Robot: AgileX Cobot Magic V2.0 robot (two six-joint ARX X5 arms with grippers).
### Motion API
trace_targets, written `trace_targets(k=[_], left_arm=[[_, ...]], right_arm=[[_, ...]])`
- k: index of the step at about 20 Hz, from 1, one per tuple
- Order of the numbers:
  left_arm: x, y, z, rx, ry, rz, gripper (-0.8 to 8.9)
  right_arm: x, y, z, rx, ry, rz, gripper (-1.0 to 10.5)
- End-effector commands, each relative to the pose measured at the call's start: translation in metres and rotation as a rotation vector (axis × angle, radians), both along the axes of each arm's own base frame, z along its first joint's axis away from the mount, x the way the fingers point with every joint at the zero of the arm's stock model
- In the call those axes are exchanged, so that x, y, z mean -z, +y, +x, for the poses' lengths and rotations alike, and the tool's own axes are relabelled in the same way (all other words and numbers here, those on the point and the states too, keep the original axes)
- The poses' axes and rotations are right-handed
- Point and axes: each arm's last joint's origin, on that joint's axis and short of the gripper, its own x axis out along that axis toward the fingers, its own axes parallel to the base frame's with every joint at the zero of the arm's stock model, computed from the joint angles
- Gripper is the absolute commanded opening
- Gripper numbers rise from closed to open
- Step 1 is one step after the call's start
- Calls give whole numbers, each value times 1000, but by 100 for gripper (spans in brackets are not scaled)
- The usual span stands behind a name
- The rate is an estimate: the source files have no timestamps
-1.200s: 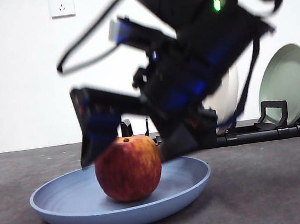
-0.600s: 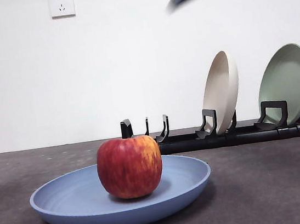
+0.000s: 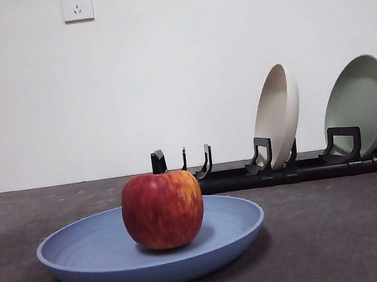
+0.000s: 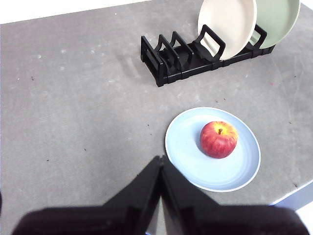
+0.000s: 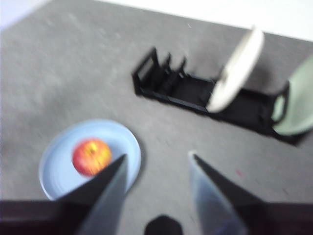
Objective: Take the blue plate from the plate rack,put the plate on the table,take the apple from the table,put the apple in the plate
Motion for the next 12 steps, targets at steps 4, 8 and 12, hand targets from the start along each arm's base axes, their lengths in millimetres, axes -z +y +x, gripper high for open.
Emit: trace_targets(k=[4, 8, 12], left_arm=[[1, -3, 2, -4, 0, 13, -3], [1, -3, 2, -11, 0, 13, -3], [2, -11, 12, -107, 26, 56, -3]], right_arm=[[3, -20, -13, 0, 104, -162, 1], [4, -24, -16, -1, 131, -207, 1], [3, -24, -16, -1, 130, -206, 1]])
